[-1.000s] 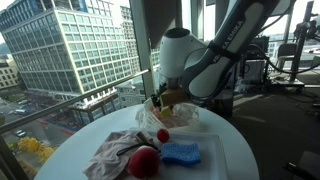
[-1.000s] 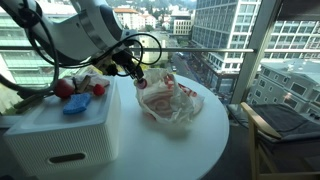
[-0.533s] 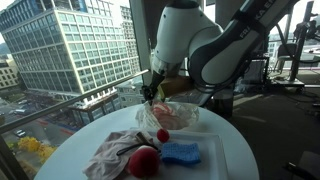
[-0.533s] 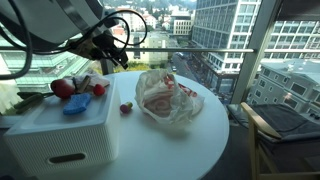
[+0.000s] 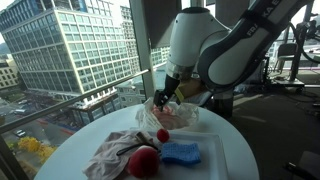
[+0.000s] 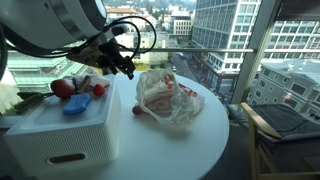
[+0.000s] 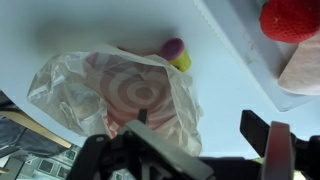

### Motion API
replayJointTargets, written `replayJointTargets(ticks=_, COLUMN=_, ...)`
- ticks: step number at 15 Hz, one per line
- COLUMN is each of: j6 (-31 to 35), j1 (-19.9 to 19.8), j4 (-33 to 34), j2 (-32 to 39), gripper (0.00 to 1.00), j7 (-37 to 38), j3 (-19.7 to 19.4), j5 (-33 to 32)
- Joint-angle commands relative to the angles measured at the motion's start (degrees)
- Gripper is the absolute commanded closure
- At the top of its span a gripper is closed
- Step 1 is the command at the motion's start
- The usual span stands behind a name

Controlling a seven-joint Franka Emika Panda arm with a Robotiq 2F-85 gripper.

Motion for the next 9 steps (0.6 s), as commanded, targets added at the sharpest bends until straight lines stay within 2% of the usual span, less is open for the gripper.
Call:
replayJointTargets(ticks=1, j6=-2.86, j1=-0.04, j4=-1.74, j2=-3.59, gripper=0.0, j7=-7.56, j3=-0.3, j5=4.88)
replayJointTargets(ticks=7, j6=-1.15, j1=-0.96, j4=-0.38, j2=-0.39, gripper=0.0, j7=-10.89, j3=-1.83, j5=8.82)
replayJointTargets(ticks=9, j6=-2.11, j1=-0.96, j4=-0.8, j2=-0.74, gripper=0.0, j7=-9.1, j3=-1.68, j5=7.18)
